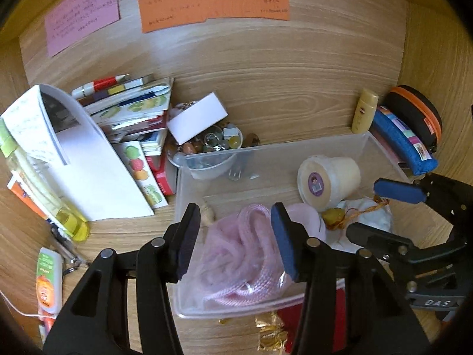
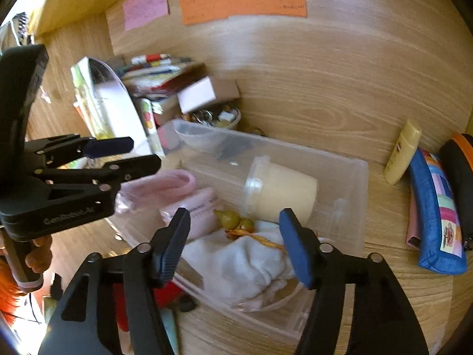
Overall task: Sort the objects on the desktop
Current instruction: 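Open both tools to drop the rope bag and charm into the box, then move the left tool to the green spray bottle while the right tool approaches the white round container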
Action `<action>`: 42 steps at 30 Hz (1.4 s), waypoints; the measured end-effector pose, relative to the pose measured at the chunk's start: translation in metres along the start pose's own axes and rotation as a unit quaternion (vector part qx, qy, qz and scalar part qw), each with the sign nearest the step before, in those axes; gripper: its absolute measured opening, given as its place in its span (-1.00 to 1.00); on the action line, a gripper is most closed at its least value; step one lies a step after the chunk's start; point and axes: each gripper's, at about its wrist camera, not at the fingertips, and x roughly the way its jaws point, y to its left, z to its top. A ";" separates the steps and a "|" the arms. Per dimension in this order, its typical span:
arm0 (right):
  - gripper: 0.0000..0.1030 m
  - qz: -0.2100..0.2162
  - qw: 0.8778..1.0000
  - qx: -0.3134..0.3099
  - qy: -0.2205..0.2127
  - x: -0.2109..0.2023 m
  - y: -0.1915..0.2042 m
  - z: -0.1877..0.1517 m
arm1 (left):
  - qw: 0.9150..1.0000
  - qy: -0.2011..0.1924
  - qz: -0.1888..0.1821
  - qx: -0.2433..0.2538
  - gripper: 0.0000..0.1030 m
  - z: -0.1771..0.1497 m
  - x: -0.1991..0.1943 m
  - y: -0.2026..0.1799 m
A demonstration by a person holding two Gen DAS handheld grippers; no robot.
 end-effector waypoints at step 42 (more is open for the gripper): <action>0.99 -0.068 0.996 0.045 -0.046 -0.104 0.046 -0.050 | 0.998 -0.018 0.012 -0.057 0.89 -0.138 -0.118 0.049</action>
